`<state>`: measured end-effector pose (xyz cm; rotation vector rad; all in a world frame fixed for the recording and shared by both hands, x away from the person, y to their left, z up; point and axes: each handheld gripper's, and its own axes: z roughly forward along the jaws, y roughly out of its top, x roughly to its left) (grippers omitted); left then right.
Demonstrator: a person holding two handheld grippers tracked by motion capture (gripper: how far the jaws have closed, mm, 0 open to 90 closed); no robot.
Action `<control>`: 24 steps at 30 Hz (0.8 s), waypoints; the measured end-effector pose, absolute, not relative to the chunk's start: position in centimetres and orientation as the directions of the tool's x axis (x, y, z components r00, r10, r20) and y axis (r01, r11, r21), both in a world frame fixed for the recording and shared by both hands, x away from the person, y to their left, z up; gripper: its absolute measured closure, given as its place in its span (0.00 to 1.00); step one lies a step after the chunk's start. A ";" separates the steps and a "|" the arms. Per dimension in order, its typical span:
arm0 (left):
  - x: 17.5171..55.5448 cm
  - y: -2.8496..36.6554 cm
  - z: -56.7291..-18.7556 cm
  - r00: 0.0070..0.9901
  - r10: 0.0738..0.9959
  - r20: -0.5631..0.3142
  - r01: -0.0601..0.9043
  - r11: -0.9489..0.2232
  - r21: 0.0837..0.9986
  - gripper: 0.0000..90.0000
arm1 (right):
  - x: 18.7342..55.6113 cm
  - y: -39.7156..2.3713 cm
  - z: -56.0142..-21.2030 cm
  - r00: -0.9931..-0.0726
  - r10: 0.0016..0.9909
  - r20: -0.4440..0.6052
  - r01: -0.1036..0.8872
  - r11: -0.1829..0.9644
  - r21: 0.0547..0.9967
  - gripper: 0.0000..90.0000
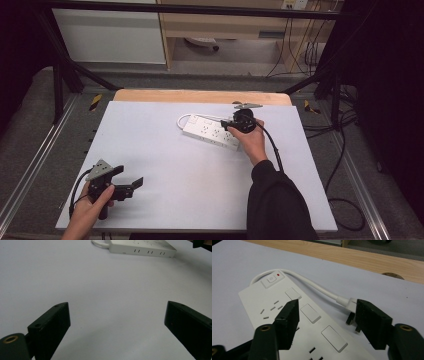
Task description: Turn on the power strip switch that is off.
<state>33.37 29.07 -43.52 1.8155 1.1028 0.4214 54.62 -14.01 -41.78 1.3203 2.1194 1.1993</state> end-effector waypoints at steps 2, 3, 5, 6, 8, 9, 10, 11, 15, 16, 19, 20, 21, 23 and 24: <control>33.4 29.1 -43.5 0.536 0.827 -0.168 0.505 -0.155 0.849 0.07 | 54.6 -14.0 -41.6 -0.491 0.864 0.111 0.544 0.205 0.814 0.32; 33.4 29.1 -43.5 0.536 0.827 -0.168 0.505 -0.155 0.849 0.07 | 54.5 -14.1 -41.5 -0.489 0.865 0.109 0.543 0.205 0.814 0.30; 33.4 29.0 -43.5 0.539 0.825 -0.167 0.504 -0.158 0.849 0.07 | 54.5 -14.1 -41.3 -0.488 0.867 0.106 0.544 0.207 0.813 0.28; 33.4 29.0 -43.5 0.539 0.826 -0.166 0.505 -0.159 0.849 0.07 | 54.5 -14.2 -41.2 -0.488 0.866 0.108 0.543 0.204 0.814 0.26; 33.4 29.0 -43.5 0.538 0.826 -0.166 0.505 -0.158 0.849 0.07 | 54.4 -14.3 -41.0 -0.484 0.869 0.104 0.541 0.203 0.816 0.21; 33.4 29.0 -43.5 0.538 0.826 -0.167 0.504 -0.158 0.849 0.07 | 54.4 -14.3 -41.0 -0.481 0.870 0.107 0.541 0.199 0.817 0.19; 33.4 29.0 -43.5 0.538 0.826 -0.167 0.505 -0.158 0.849 0.07 | 54.4 -14.4 -40.9 -0.480 0.871 0.109 0.541 0.195 0.818 0.17; 33.4 29.0 -43.5 0.538 0.826 -0.167 0.505 -0.157 0.849 0.07 | 54.4 -14.4 -40.8 -0.478 0.871 0.111 0.539 0.192 0.820 0.15; 33.4 29.0 -43.5 0.539 0.825 -0.168 0.504 -0.157 0.849 0.07 | 54.3 -14.5 -40.6 -0.473 0.872 0.123 0.539 0.177 0.823 0.07; 33.3 29.0 -43.5 0.539 0.826 -0.167 0.504 -0.158 0.849 0.07 | 54.3 -14.6 -40.5 -0.474 0.872 0.125 0.540 0.175 0.823 0.06; 33.3 29.0 -43.5 0.540 0.825 -0.167 0.503 -0.157 0.850 0.07 | 54.2 -14.7 -40.3 -0.481 0.867 0.133 0.541 0.174 0.823 0.05; 33.3 29.0 -43.5 0.540 0.825 -0.168 0.503 -0.157 0.850 0.07 | 54.2 -14.7 -40.2 -0.484 0.865 0.134 0.539 0.173 0.824 0.05; 33.3 29.0 -43.5 0.540 0.825 -0.168 0.504 -0.157 0.849 0.07 | 54.1 -14.7 -40.1 -0.485 0.864 0.135 0.539 0.173 0.825 0.04; 33.3 29.0 -43.5 0.541 0.824 -0.168 0.504 -0.158 0.849 0.07 | 54.1 -14.8 -39.9 -0.489 0.862 0.132 0.531 0.174 0.829 0.04; 33.3 29.0 -43.5 0.541 0.824 -0.168 0.504 -0.158 0.849 0.07 | 54.0 -14.8 -39.8 -0.489 0.862 0.132 0.529 0.173 0.831 0.05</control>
